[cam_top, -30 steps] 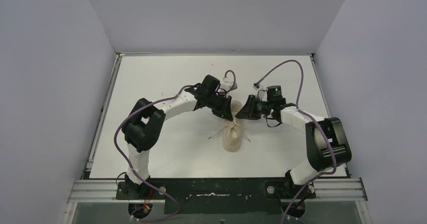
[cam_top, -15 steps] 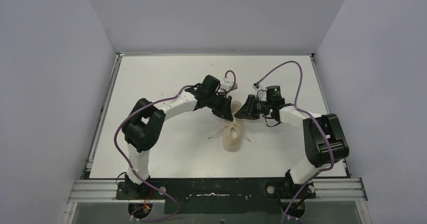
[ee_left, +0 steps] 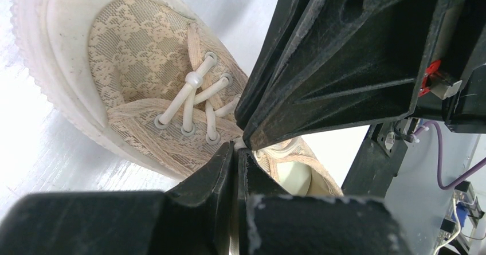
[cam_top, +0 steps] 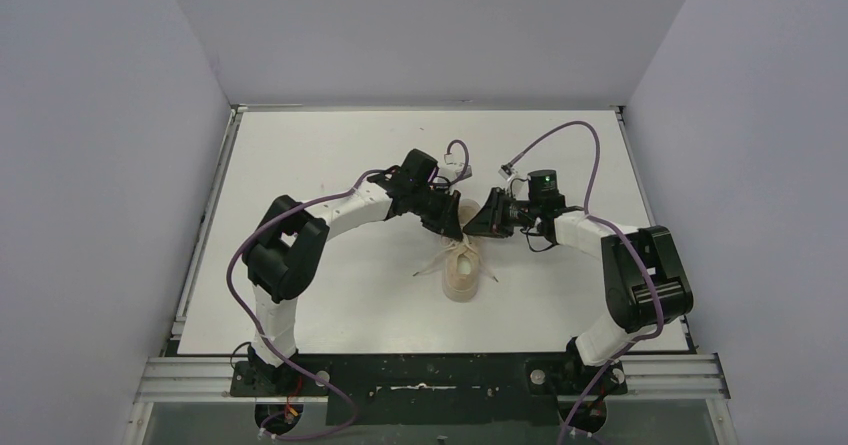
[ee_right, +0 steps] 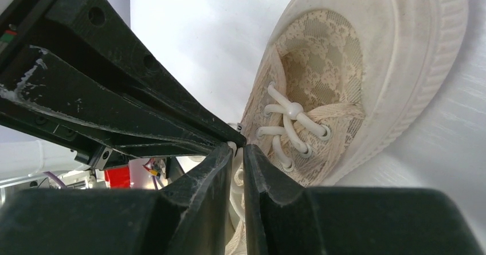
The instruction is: Tie the shoes
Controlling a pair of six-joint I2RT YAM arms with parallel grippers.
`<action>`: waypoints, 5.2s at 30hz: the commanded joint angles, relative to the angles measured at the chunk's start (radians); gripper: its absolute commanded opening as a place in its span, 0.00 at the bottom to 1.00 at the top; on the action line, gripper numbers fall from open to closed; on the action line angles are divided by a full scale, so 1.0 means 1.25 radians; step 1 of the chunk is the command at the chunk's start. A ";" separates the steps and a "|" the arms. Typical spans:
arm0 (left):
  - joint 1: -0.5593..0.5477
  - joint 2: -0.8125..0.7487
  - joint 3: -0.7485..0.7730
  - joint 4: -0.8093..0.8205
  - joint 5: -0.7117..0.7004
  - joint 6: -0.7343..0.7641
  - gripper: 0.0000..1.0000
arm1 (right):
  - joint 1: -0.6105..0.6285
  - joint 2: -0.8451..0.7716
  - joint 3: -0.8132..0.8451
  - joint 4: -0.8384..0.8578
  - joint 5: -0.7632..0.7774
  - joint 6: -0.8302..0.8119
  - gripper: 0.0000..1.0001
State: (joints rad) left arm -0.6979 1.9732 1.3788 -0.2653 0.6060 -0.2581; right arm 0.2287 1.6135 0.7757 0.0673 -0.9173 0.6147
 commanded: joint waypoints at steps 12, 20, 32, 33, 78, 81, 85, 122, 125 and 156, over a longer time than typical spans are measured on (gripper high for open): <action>0.000 -0.045 -0.003 0.050 -0.010 0.008 0.00 | 0.024 -0.024 -0.019 0.088 -0.096 0.004 0.11; 0.011 -0.044 -0.020 0.082 -0.007 -0.017 0.00 | 0.039 -0.049 -0.020 0.091 -0.133 0.006 0.16; 0.010 -0.058 -0.042 0.117 -0.001 -0.023 0.00 | -0.051 -0.117 -0.009 -0.102 0.000 -0.084 0.22; 0.010 -0.059 -0.044 0.118 -0.002 -0.022 0.00 | -0.049 -0.107 -0.004 -0.120 0.011 -0.095 0.23; 0.008 -0.084 -0.084 0.198 0.001 -0.064 0.00 | 0.028 0.051 0.033 0.011 -0.056 -0.002 0.20; 0.014 -0.084 -0.103 0.254 0.006 -0.095 0.00 | 0.028 0.046 0.021 0.035 -0.073 0.013 0.21; 0.019 -0.084 -0.129 0.320 0.013 -0.141 0.00 | 0.027 0.041 0.008 0.052 -0.087 0.026 0.21; 0.083 -0.176 -0.283 0.338 0.041 -0.181 0.30 | -0.005 -0.011 -0.016 0.095 -0.086 0.058 0.00; 0.083 -0.161 -0.272 0.337 0.044 -0.184 0.18 | -0.005 -0.021 -0.009 0.053 -0.084 0.041 0.00; 0.047 -0.215 -0.364 0.345 -0.002 -0.231 0.00 | 0.251 -0.012 0.419 -0.862 0.711 -0.164 0.00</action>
State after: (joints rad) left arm -0.6411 1.7710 0.9329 0.1425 0.6228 -0.5488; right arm 0.5186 1.5742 1.2079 -0.8814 -0.2295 0.4236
